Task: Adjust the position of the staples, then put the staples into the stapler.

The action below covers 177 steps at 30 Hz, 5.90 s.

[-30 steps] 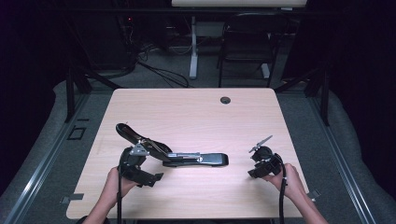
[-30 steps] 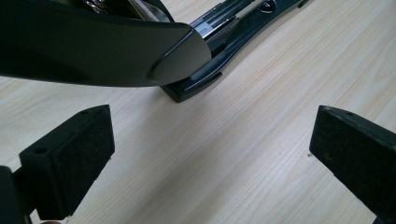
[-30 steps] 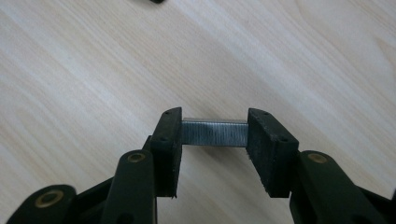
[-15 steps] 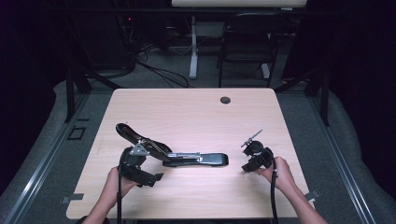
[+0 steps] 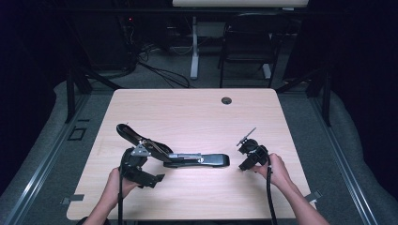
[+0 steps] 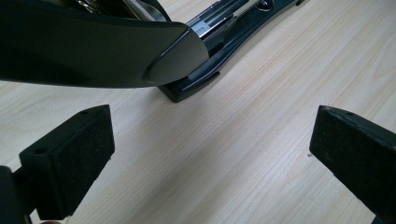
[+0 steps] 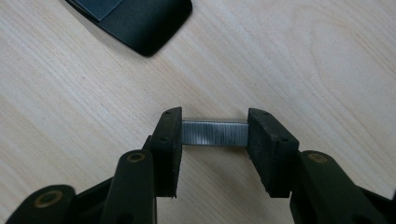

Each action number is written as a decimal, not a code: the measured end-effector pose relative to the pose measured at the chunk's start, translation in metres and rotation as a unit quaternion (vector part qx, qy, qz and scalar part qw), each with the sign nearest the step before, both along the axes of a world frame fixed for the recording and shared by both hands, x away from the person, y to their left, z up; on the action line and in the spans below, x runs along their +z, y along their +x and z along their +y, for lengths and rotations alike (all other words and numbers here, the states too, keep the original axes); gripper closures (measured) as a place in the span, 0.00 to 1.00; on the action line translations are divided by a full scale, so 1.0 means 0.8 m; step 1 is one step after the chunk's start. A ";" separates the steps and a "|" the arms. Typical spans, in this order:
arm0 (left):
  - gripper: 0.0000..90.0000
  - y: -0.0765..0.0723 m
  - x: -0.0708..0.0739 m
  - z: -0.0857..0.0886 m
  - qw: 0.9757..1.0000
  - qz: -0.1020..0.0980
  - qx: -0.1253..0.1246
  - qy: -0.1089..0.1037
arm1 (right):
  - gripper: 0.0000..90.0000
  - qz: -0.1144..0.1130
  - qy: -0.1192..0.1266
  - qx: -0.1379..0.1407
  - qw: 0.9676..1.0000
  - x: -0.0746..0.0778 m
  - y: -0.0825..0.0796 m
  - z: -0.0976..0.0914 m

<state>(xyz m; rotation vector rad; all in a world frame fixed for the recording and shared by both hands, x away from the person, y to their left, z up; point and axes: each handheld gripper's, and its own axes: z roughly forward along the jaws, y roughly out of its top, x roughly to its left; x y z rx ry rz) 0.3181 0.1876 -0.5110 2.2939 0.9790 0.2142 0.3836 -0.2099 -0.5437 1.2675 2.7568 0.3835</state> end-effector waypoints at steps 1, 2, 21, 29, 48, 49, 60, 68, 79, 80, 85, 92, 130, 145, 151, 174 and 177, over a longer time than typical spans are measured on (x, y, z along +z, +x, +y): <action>0.00 0.000 0.000 -0.001 1.000 0.000 0.000 -0.001 | 0.63 0.001 0.000 0.000 1.000 0.000 0.000 0.000; 0.00 0.000 0.000 -0.001 1.000 0.000 0.000 0.000 | 0.63 0.002 0.000 0.000 1.000 0.000 0.000 0.000; 0.00 0.000 0.000 -0.001 1.000 0.002 -0.004 0.004 | 0.36 -0.063 0.026 -0.051 0.996 0.010 0.000 -0.006; 0.00 0.000 -0.001 -0.001 1.000 0.004 -0.002 0.003 | 0.40 -0.056 0.005 -0.046 0.997 -0.003 -0.001 -0.001; 0.00 0.000 -0.001 0.000 1.000 0.007 -0.005 0.002 | 0.46 -0.024 -0.034 -0.071 0.997 0.002 0.000 -0.028; 0.00 0.000 -0.001 0.000 1.000 0.008 -0.005 0.001 | 0.47 0.000 -0.064 -0.049 0.997 0.008 0.004 -0.032; 0.00 0.000 -0.001 0.002 1.000 0.023 -0.006 -0.012 | 0.63 -0.033 0.024 -0.087 0.995 0.014 0.010 -0.037; 0.00 0.000 0.001 0.006 0.999 0.031 0.006 -0.024 | 0.74 -0.028 0.025 -0.084 0.996 0.005 0.011 -0.030; 0.01 -0.003 0.017 0.023 0.996 0.011 0.086 -0.028 | 0.87 -0.024 0.023 -0.070 0.997 0.001 0.010 -0.029; 0.01 -0.004 0.020 0.025 0.995 -0.002 0.098 -0.022 | 0.87 -0.026 0.019 -0.068 0.997 0.002 0.010 -0.029; 0.01 -0.006 0.032 0.036 0.987 -0.043 0.151 -0.033 | 0.87 -0.039 0.029 -0.065 0.997 0.010 0.008 -0.029; 0.09 -0.004 0.052 0.054 0.965 -0.115 0.219 -0.082 | 0.87 -0.040 0.033 -0.060 0.997 0.011 0.007 -0.028; 0.63 0.007 0.050 0.062 0.946 -0.169 0.230 -0.152 | 0.87 -0.073 0.092 -0.013 0.993 0.029 -0.001 -0.016; 0.63 0.008 0.049 0.065 0.947 -0.166 0.229 -0.154 | 0.87 -0.081 0.095 0.042 0.991 0.036 0.009 0.025; 0.63 0.007 0.049 0.064 0.947 -0.168 0.228 -0.154 | 0.87 -0.081 0.091 0.062 0.991 0.035 0.011 0.040; 0.63 0.007 0.047 0.065 0.947 -0.172 0.223 -0.156 | 0.87 -0.106 0.098 0.107 0.984 0.062 0.024 0.065; 0.63 0.007 0.047 0.065 0.946 -0.173 0.225 -0.158 | 0.87 -0.103 0.096 0.119 0.983 0.063 0.026 0.071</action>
